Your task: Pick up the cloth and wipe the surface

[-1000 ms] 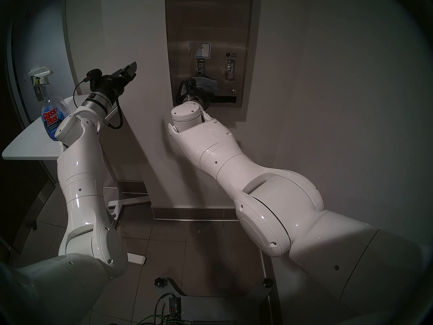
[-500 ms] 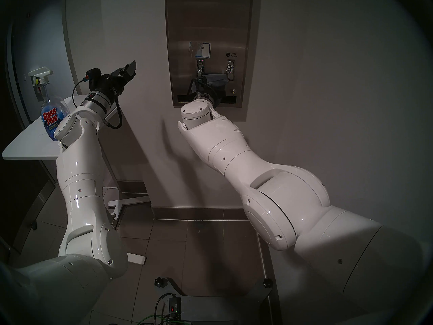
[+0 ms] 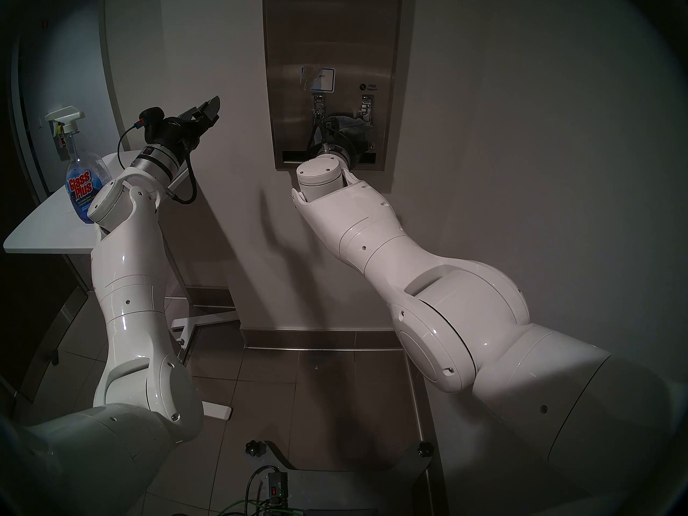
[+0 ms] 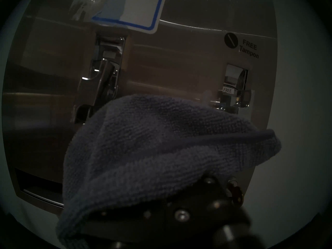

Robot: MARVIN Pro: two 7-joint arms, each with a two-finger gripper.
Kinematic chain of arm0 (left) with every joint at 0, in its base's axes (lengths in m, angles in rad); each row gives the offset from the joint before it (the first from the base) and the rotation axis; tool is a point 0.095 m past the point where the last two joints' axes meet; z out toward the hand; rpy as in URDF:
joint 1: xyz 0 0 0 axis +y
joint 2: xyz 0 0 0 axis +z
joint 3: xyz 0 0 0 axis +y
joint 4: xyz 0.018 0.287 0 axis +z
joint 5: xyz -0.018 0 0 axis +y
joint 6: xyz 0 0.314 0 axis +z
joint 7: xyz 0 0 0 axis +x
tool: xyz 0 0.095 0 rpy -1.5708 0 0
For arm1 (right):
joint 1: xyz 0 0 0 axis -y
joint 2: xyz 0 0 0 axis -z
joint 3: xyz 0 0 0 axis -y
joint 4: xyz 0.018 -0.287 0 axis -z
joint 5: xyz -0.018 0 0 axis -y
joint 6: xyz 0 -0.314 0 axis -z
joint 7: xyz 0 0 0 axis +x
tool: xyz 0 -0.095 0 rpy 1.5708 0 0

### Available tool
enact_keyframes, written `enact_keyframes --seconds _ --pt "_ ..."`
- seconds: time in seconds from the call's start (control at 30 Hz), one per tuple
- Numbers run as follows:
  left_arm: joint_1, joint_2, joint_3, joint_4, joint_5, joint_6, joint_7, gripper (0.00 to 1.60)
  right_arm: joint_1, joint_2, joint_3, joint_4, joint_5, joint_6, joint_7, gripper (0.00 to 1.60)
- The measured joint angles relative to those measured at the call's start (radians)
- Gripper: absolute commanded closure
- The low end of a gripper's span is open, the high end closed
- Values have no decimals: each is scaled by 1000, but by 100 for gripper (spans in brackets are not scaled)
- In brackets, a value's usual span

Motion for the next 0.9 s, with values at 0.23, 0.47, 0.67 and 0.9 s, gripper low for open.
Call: enact_keyframes --seconds 0.23,0.47,0.67,0.9 --pt "5 -1 5 -2 -1 0 0 0 -1 9 15 -33 -1 0 -1 160" --pt "7 -3 10 -3 -1 0 0 0 0 18 28 -70 -4 0 -1 160" --pt "8 -7 14 -3 -2 0 0 0 5 28 42 -105 -8 1 2 160" --pt "8 -10 16 -5 -3 -1 0 0 15 38 57 -137 -15 1 22 160"
